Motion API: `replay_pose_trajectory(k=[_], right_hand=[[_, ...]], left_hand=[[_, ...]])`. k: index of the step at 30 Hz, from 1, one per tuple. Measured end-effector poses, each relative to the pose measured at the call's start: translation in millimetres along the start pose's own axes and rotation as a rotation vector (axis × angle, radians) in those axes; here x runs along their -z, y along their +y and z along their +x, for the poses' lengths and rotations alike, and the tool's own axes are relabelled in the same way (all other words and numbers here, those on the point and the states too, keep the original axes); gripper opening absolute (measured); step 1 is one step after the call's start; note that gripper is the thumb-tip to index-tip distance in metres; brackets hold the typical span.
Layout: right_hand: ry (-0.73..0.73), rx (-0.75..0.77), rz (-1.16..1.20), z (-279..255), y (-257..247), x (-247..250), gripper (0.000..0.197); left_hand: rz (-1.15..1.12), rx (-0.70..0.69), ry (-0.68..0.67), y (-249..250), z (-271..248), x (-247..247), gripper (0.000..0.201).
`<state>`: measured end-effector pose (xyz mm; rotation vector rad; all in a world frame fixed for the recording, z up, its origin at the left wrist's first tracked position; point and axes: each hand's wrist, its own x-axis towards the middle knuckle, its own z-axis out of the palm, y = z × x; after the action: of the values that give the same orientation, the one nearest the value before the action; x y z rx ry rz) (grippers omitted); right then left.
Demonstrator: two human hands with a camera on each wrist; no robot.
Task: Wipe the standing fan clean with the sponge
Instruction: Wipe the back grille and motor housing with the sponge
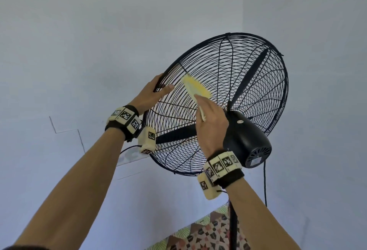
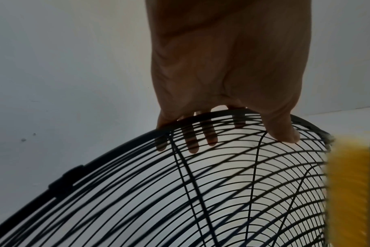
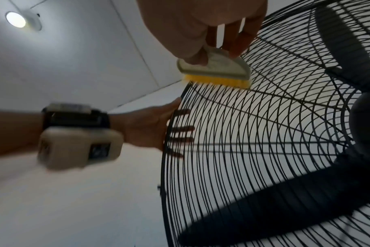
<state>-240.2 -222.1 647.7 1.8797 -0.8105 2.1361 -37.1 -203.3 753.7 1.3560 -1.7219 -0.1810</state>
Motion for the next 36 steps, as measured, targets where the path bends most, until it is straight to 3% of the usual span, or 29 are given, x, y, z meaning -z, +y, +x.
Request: replay_pose_trajectory(k=[3, 5, 8, 11, 14, 18, 24, 31, 36], right_hand=[[-0.211, 0.139, 0.011, -36, -6, -6, 0.039], [-0.304, 0.166, 0.048, -46, -7, -3, 0.036], [-0.149, 0.043, 0.155, -29, 0, 8, 0.033], [0.022, -0.055, 0.086, -10, 12, 14, 0.034], [-0.046, -0.058, 0.000, -24, 15, 1, 0.039], [-0.289, 0.121, -0.021, -61, 8, 0, 0.036], [0.012, -0.146, 0.008, -16, 25, 12, 0.034], [-0.238, 0.028, -0.025, -65, 9, -1, 0.036], [0.002, -0.166, -0.014, -22, 20, 9, 0.036]], left_hand=[[0.028, 0.028, -0.007, -9, 2, 1, 0.080], [0.037, 0.026, 0.019, -11, 1, 0, 0.078], [0.036, 0.008, 0.071, -9, 2, -6, 0.072], [0.020, 0.000, 0.098, -10, 2, -9, 0.077], [0.020, 0.009, 0.130, -12, -1, -11, 0.079], [0.044, 0.035, 0.169, -18, -1, -12, 0.098], [0.076, 0.054, 0.185, -20, 6, -17, 0.100], [0.051, 0.038, 0.185, -24, 1, -13, 0.092], [0.062, 0.031, 0.180, -19, 2, -16, 0.089]])
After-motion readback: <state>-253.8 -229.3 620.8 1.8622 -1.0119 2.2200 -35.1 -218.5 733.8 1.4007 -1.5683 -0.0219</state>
